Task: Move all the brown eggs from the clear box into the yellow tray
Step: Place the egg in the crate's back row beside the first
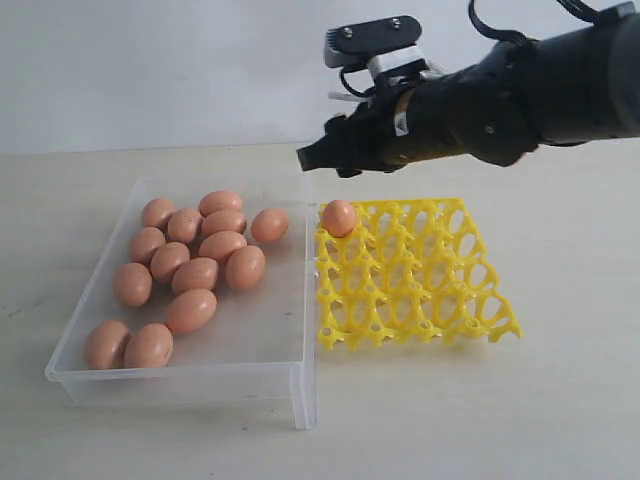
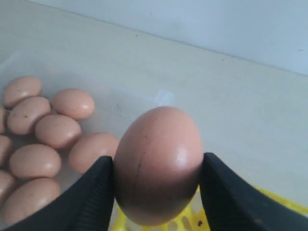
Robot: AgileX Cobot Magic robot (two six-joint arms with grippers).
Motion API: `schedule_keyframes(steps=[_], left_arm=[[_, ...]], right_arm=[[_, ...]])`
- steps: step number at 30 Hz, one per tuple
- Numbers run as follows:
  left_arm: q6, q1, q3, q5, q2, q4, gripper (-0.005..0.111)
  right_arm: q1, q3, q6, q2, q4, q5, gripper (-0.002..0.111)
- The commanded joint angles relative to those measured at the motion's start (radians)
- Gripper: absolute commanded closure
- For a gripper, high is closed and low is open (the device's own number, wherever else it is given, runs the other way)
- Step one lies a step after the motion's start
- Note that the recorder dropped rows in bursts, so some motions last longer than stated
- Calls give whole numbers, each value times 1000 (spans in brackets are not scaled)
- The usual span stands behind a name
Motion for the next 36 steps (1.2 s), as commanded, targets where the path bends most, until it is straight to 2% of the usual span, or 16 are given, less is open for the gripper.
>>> schedule_keyframes(steps=[1,7,13,25,30,36], left_arm=[[0,-5,-4,-8,-2,-4,107],[0,-5,-4,-8,-2,-4,107],[0,-5,-4,-8,-2,-4,107],[0,-5,-4,-8,-2,-4,107],[0,-5,-4,-8,-2,-4,107],[0,-5,-4,-8,-2,-4,107]], right_arm=[[-76,90,-14,16,-84,-206,108],[-131,111,-43,102,-85,-274,108],[-141,109,-79,175,-88,-353,108],[-144,78,-165,226,-81,-339,107],[-153,78,-182,230,-81,-334,95],[-165,78,-182,232,-62,-334,71]])
